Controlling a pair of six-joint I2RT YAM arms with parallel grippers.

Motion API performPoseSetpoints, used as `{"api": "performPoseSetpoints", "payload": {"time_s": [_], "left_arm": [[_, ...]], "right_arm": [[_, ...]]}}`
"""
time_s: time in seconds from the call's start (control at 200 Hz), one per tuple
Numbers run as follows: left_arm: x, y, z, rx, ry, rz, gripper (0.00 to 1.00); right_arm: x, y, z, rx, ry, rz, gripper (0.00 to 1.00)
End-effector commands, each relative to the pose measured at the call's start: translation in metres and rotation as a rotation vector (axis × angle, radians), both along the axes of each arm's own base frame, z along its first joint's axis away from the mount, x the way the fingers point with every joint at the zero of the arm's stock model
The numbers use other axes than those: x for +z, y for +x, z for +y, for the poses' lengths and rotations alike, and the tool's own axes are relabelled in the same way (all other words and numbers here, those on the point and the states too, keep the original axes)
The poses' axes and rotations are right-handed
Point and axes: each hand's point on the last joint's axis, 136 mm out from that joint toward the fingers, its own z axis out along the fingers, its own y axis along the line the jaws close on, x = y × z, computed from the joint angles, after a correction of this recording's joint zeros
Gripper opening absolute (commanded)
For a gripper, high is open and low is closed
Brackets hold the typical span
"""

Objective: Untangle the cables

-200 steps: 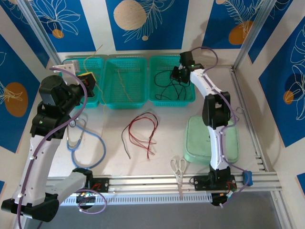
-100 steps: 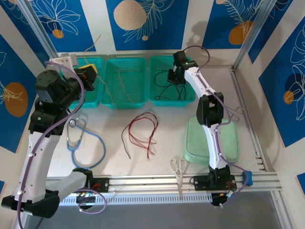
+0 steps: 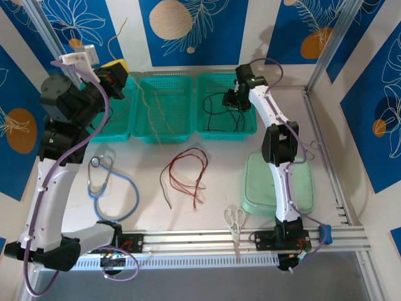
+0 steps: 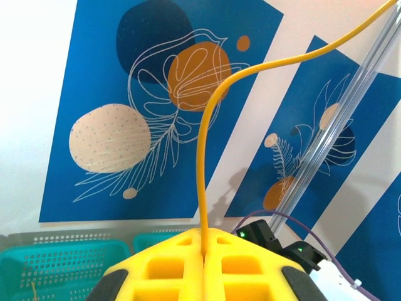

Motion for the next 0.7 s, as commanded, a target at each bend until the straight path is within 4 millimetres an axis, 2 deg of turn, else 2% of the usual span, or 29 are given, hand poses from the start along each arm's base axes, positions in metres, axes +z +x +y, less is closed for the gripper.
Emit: {"api": "performPoseSetpoints", "payload": {"time_s": [0.0,0.075,0.155,0.315,0.425,0.52,0.695], "left_arm": [[0.041,-0.005,-0.004,-0.017,-0.016,-0.122,0.0],[0.051,0.004,-0.006,-0.007,-0.008,-0.152,0.0],[0.062,0.013,-0.007,0.008,0.006,-0.186,0.0],[0.085,0.034,-0.01,0.036,0.041,-0.265,0.0],[0.093,0.049,-0.01,0.076,0.074,-0.309,0.0],[0.094,0.066,-0.012,0.102,0.117,-0.325,0.0],[0.07,0.106,-0.015,0.154,0.182,-0.297,0.0]], "right_arm": [[0.077,-0.005,-0.002,0.014,0.052,-0.125,0.61],[0.099,-0.012,0.0,0.028,0.069,-0.156,0.62],[0.113,-0.022,0.003,0.048,0.094,-0.166,0.63],[0.128,-0.049,0.01,0.081,0.126,-0.16,0.63],[0.137,-0.068,0.011,0.087,0.145,-0.171,0.63],[0.147,-0.084,0.01,0.088,0.16,-0.196,0.63],[0.162,-0.11,0.001,0.098,0.155,-0.225,0.63]]}}
